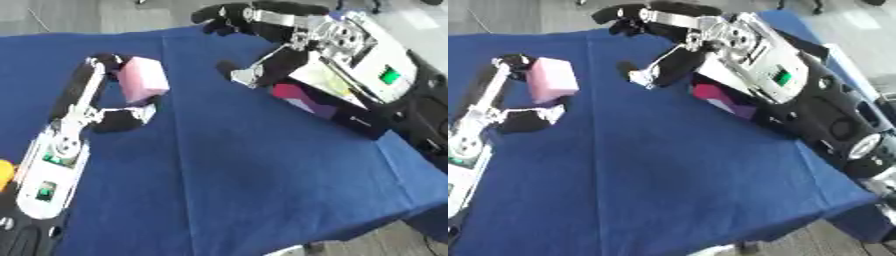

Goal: Pick up the objects with one hand, pass them to the other hand, and then place them into the box on the other side of the table.

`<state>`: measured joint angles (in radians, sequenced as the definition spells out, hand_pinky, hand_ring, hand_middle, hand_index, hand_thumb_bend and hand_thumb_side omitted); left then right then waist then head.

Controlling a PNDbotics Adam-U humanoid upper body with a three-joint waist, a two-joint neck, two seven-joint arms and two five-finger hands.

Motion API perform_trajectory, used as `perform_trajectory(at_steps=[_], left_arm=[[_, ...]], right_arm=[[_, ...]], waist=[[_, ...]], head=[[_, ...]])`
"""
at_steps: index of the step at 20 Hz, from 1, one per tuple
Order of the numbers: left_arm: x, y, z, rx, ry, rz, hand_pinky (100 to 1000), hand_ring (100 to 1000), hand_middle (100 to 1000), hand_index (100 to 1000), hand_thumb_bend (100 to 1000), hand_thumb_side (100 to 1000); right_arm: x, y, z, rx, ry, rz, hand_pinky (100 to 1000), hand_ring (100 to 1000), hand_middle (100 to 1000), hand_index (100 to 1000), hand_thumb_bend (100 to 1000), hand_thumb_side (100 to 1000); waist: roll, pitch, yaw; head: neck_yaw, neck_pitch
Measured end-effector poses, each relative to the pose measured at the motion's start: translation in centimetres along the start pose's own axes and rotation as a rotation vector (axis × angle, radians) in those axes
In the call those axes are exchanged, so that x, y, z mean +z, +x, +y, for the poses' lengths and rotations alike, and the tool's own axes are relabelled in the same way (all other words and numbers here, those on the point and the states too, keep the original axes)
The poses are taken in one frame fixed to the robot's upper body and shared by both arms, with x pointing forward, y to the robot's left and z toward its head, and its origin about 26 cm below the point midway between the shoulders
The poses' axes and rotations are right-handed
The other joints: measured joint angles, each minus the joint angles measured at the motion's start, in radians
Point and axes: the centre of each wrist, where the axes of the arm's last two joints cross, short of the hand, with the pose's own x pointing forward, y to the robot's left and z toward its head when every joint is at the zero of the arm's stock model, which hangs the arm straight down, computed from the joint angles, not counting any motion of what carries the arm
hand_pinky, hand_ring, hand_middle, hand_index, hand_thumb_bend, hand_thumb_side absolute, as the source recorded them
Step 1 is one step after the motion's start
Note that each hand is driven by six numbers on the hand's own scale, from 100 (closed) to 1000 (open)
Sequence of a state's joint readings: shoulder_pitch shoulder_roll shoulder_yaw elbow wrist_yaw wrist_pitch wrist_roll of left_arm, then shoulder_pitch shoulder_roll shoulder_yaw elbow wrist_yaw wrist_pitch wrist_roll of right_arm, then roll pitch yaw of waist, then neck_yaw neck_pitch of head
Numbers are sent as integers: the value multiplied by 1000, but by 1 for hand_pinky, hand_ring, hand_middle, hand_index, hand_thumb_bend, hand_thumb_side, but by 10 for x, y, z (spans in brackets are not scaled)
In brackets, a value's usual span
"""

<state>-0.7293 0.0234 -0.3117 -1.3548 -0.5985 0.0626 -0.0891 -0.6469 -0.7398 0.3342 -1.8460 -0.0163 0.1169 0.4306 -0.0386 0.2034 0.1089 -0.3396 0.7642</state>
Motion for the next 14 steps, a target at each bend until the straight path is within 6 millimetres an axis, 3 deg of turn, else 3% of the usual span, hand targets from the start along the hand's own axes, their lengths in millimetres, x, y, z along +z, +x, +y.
perform_trajectory(at_steps=[14], left_arm=[[-7,5,-13,-47,15,-13,735,760,577,556,116,100]], right_arm=[[-7,-2,8,-5,62,-2,987,945,1000,1000,100,100]], waist=[[0,0,2]], head=[[-7,0]])
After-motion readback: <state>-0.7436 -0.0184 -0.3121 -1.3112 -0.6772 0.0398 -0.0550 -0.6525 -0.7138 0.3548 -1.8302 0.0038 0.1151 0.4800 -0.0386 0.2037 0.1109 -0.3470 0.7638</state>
